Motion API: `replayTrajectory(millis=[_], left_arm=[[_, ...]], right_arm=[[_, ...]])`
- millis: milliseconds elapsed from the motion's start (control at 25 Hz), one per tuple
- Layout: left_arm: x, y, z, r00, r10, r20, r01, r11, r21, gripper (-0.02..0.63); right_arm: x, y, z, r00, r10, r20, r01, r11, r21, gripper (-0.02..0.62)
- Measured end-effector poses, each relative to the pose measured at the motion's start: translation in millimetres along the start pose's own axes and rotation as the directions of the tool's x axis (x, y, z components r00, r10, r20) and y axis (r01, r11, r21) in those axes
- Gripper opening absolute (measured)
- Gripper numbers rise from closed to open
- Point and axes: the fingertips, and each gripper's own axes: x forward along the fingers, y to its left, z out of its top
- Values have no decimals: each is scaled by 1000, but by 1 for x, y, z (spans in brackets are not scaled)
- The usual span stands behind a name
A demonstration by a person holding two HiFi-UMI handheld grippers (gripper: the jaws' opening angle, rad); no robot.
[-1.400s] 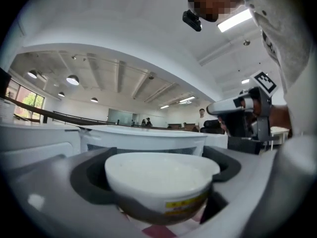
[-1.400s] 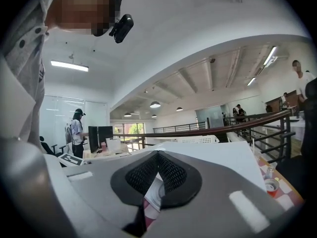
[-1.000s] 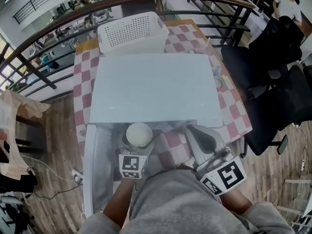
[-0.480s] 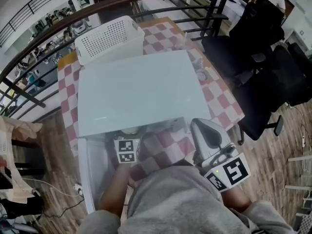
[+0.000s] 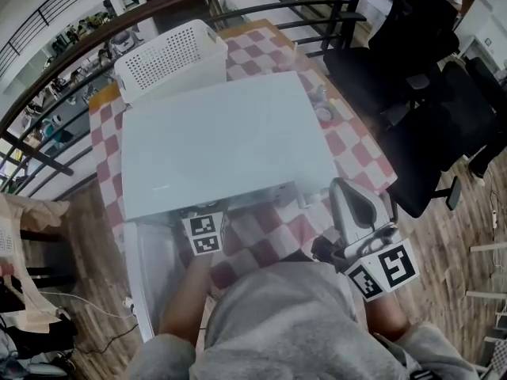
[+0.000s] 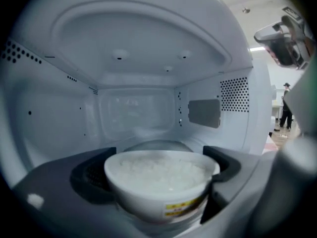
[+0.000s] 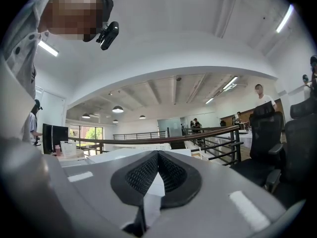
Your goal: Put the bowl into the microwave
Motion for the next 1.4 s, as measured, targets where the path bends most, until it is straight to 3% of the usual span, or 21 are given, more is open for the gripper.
replayTrajectory(millis=[160, 560, 720, 880, 1160, 1400], left_arm=[[1, -7, -8, 999, 0, -52, 2, 999, 37, 540], [0, -15, -10, 996, -42, -75, 46, 997, 55, 542], [-5, -18, -11, 996, -52, -73, 54, 998, 19, 545], [-17, -16, -1, 998, -51, -22, 50, 997, -59, 551], [-72, -17, 32, 995, 36, 91, -19, 984, -174, 557], [-131, -44, 53, 986, 79, 147, -50, 981, -189, 557]], right_arm=[[-1, 4, -2, 1000, 9, -4, -9, 1000, 7, -3], [1, 20, -6, 997, 73, -22, -73, 997, 5, -3], [-1, 24, -6, 994, 106, -31, -106, 994, 0, -2], [2, 24, -3, 990, 136, -32, -136, 991, -3, -2], [6, 17, -5, 975, 216, -52, -216, 976, 0, -2], [11, 5, -5, 952, 301, -60, -301, 954, 8, -3]])
